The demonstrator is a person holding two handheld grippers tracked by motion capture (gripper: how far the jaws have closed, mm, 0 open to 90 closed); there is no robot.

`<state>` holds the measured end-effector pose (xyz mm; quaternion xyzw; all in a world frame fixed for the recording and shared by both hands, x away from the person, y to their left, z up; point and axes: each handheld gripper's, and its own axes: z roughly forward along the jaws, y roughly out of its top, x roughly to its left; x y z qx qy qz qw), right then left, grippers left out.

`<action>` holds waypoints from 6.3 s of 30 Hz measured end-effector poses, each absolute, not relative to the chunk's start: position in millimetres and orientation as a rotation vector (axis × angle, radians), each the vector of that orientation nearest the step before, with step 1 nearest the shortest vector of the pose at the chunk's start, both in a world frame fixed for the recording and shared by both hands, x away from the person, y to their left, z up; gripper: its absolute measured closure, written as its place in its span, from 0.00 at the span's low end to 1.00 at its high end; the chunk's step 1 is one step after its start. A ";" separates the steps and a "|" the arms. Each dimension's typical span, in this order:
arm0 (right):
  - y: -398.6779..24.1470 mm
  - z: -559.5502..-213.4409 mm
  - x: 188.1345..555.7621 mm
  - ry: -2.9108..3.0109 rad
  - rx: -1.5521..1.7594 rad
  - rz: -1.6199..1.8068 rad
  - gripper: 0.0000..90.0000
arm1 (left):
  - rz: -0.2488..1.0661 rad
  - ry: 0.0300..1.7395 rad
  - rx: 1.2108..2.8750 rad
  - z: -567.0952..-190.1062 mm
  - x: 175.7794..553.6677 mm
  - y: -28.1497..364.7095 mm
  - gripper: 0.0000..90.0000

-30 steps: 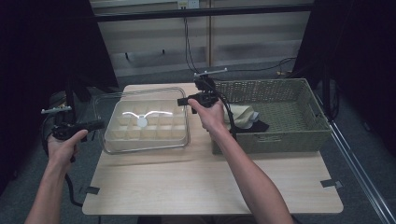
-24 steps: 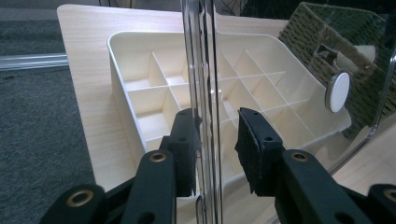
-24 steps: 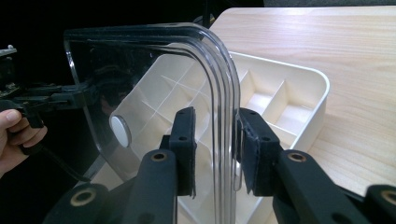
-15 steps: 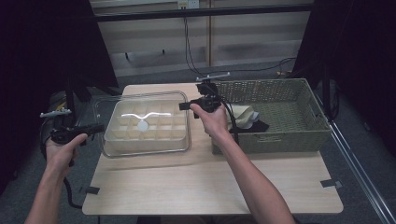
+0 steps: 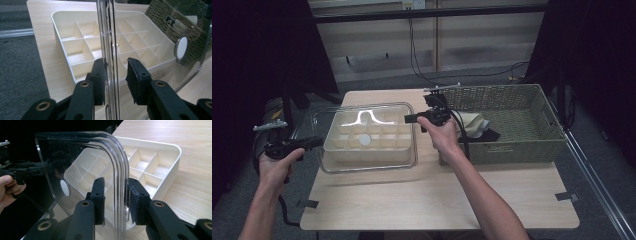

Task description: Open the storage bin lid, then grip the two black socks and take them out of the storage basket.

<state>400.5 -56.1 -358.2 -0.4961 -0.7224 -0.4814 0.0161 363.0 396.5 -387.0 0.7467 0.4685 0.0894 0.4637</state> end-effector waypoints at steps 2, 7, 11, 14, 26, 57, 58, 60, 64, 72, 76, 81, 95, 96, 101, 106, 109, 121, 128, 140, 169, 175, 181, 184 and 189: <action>-56.8 -359.2 398.6 -2.240 -1.540 -1.497 0.77 | 0.219 1.151 1.830 -387.5 361.0 396.3 0.76; -57.4 -361.3 392.3 -2.239 -1.539 -1.493 0.77 | 0.216 1.152 1.837 -389.1 356.9 395.8 0.76; -58.1 -361.9 387.0 -2.243 -1.540 -1.483 0.77 | 0.217 1.147 1.838 -387.6 353.1 395.3 0.76; -59.1 -362.7 382.8 -2.241 -1.538 -1.480 0.77 | 0.214 1.149 1.840 -388.0 349.6 394.1 0.76; -59.0 -366.9 366.6 -2.258 -1.524 -1.454 0.78 | 0.192 1.144 1.859 -393.9 340.3 395.4 0.76; -53.0 -396.7 325.7 -2.272 -1.468 -1.350 0.79 | 0.133 1.211 1.887 -418.2 302.6 401.5 0.75; -52.2 -399.0 323.6 -2.274 -1.460 -1.347 0.80 | 0.133 1.214 1.883 -419.4 300.6 402.3 0.75; -51.5 -400.1 322.2 -2.275 -1.457 -1.341 0.80 | 0.128 1.223 1.878 -422.0 298.0 403.4 0.75; -49.1 -407.1 319.9 -2.277 -1.452 -1.320 0.80 | 0.120 1.235 1.886 -427.5 296.4 405.2 0.75; -44.2 -421.7 320.8 -2.321 -1.450 -1.282 0.80 | 0.088 1.266 1.913 -441.7 301.6 406.5 0.73; -42.7 -425.0 320.8 -2.327 -1.459 -1.274 0.79 | 0.085 1.261 1.918 -442.8 301.6 406.7 0.72; -41.3 -430.0 322.3 -2.335 -1.472 -1.254 0.77 | 0.077 1.268 1.932 -446.5 301.9 404.8 0.69; -32.5 -452.6 323.2 -2.333 -1.492 -1.169 0.69 | 0.023 1.296 1.915 -468.0 297.8 409.0 0.62; -31.9 -454.2 323.3 -2.340 -1.491 -1.165 0.68 | 0.024 1.299 1.916 -469.1 297.3 409.0 0.62; -28.3 -460.9 322.2 -2.342 -1.497 -1.140 0.65 | 0.025 1.308 1.936 -472.4 296.4 409.4 0.61; -25.4 -470.0 321.9 -2.364 -1.504 -1.104 0.61 | 0.031 1.311 1.977 -478.9 299.0 405.6 0.57; -25.7 -473.2 322.2 -2.355 -1.511 -1.097 0.60 | 0.011 1.312 1.973 -481.4 299.9 406.4 0.57; -18.2 -483.9 321.8 -2.395 -1.510 -1.052 0.49 | 0.005 1.325 1.968 -489.8 302.4 407.6 0.56; -16.9 -488.2 323.2 -2.425 -1.510 -1.044 0.46 | 0.031 1.336 1.970 -491.0 301.5 407.2 0.55; -22.3 -487.9 326.3 -2.425 -1.563 -1.036 0.49 | 0.042 1.338 1.968 -490.9 302.4 405.8 0.55; -40.5 -477.1 327.4 -2.414 -1.445 -1.260 0.41 | 0.181 1.238 1.922 -470.9 290.5 376.0 0.12; -46.7 -471.6 324.6 -2.415 -1.401 -1.317 0.39 | 0.183 1.215 1.895 -465.5 288.7 364.1 0.09; -50.6 -462.1 323.7 -2.420 -1.373 -1.355 0.37 | 0.168 1.212 1.872 -464.1 286.5 357.7 0.12; -53.5 -457.6 323.8 -2.424 -1.361 -1.368 0.37 | 0.192 1.187 1.877 -461.8 284.0 351.8 0.13; -58.7 -452.1 323.6 -2.423 -1.347 -1.381 0.37 | 0.162 1.176 1.876 -459.1 281.3 343.1 0.13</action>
